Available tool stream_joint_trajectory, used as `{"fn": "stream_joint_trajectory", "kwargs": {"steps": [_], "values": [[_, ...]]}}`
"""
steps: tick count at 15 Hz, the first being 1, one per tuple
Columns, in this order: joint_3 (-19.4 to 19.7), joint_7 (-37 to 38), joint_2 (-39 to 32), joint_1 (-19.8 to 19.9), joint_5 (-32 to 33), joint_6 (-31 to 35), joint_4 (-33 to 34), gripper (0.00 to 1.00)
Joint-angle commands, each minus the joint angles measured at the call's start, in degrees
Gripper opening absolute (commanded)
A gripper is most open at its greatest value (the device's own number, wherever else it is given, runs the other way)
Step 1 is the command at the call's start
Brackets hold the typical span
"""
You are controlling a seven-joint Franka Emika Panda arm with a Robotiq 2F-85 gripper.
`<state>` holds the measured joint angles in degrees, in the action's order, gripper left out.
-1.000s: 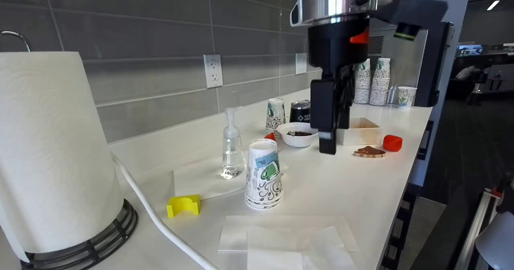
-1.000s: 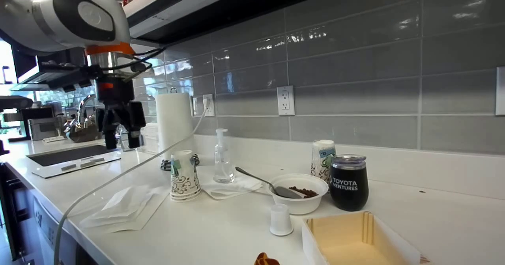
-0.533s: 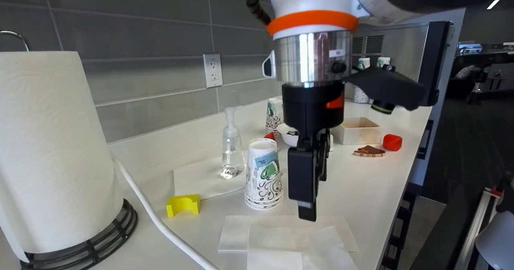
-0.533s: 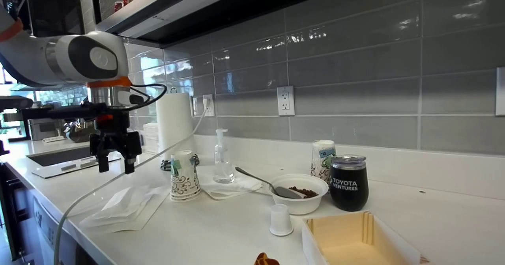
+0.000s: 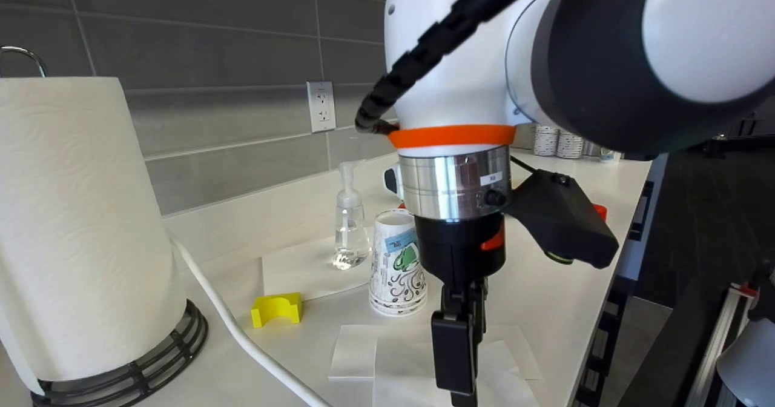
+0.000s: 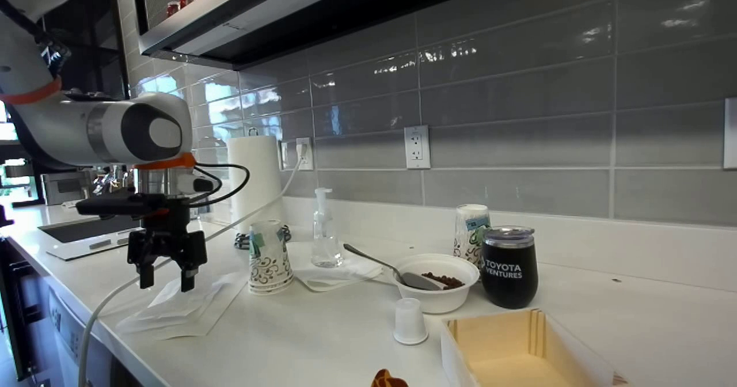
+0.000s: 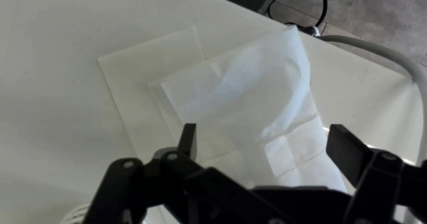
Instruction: Use one napkin to wipe the countertop.
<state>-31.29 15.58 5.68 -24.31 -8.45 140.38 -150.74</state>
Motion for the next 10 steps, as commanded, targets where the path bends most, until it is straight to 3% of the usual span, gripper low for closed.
{"fn": "stream_joint_trajectory", "kwargs": {"steps": [1, 2, 10], "values": [[0.61, 1.79, -4.81, -0.77, 4.31, 2.62, 1.49, 0.92], [0.72, 1.90, -5.40, -0.91, 5.02, 2.97, 1.61, 0.74], [1.06, 2.79, -6.77, -2.05, 8.45, 3.03, 2.06, 0.12]]}}
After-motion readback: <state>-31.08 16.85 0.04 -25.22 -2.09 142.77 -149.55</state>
